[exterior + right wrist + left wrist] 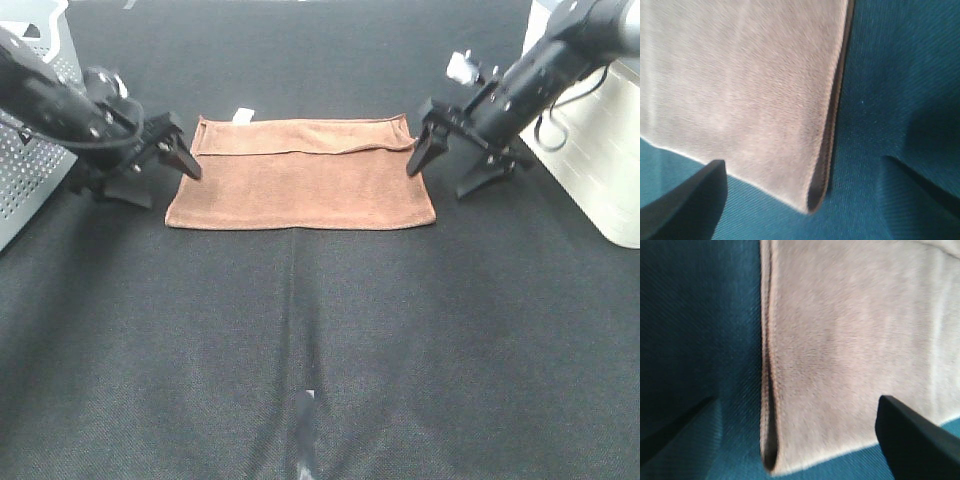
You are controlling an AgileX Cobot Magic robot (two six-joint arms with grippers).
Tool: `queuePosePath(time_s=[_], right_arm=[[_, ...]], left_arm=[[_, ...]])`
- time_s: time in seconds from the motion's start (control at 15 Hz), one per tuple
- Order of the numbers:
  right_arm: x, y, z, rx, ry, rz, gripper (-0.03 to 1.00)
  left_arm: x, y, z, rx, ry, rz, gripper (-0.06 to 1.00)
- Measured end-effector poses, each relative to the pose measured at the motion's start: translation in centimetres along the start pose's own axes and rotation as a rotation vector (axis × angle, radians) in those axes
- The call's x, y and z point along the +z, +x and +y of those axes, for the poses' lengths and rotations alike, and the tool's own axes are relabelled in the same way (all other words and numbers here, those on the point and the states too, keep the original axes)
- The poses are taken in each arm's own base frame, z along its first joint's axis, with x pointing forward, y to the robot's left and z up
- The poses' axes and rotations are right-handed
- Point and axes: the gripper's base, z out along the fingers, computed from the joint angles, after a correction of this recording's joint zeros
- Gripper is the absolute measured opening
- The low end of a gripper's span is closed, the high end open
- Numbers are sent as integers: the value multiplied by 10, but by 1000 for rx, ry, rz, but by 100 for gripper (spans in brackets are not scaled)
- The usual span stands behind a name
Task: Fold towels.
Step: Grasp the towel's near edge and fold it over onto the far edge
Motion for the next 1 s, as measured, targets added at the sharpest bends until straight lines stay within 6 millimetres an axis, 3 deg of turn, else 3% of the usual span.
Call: queuePosePath(time_s=[0.13, 0.33, 0.53, 0.8, 0.87, 0.93, 1.0], right_arm=[[12, 1, -7, 18, -6, 24, 76], [15, 1, -6, 32, -32, 21, 75], [20, 1, -7, 44, -54, 25, 64], [29, 2, -5, 44, -62, 41, 42], [33, 3, -3, 47, -68, 48, 33], [35, 4, -2, 62, -66, 53, 14], [36, 4, -3, 75, -65, 57, 3]], left_arm=[[9, 3, -2, 2, -1, 5, 78], [16, 5, -4, -11, 9, 2, 74], [26, 10, -14, -12, 24, 2, 61], [36, 18, -23, 19, 19, 19, 28], [38, 19, -22, 18, 16, 23, 16], [38, 19, -21, 18, 17, 30, 4], [36, 19, -22, 24, 17, 34, 3]])
